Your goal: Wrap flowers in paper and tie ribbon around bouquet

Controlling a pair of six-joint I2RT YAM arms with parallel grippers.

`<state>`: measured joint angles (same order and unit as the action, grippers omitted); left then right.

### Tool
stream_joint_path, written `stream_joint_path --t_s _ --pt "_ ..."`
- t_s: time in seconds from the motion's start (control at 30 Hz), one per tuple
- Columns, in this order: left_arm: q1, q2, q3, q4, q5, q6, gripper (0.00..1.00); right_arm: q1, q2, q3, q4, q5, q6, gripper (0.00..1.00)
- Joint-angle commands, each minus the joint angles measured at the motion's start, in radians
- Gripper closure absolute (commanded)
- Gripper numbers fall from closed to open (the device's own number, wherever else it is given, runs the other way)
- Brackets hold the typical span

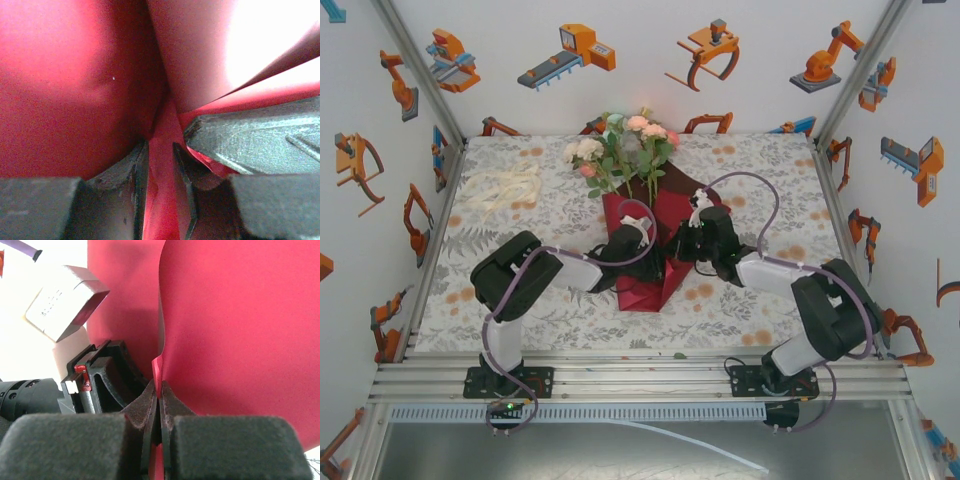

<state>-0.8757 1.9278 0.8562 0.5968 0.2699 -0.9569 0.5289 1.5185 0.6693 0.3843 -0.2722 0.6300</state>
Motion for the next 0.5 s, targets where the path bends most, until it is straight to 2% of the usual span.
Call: stream_joint_path --t_s 0.0,0.1,0.3,0.47 --pt "0.003 -0.077 0.039 -0.128 -0.028 0.034 0.68 0.003 -0.014 -0.021 0.083 0.008 0.012 0.93" --pt "0.004 -0.139 0.102 -0.325 -0.102 0.124 0.66 -0.003 -0.034 -0.038 0.080 0.020 0.002 0.93" --pt "0.014 -0.231 0.159 -0.524 -0.182 0.228 0.66 -0.015 -0.051 -0.045 0.041 0.035 -0.007 0.93" --pt "0.029 -0.290 0.148 -0.565 -0.213 0.250 0.65 -0.016 -0.037 -0.037 0.048 0.014 -0.004 0.94"
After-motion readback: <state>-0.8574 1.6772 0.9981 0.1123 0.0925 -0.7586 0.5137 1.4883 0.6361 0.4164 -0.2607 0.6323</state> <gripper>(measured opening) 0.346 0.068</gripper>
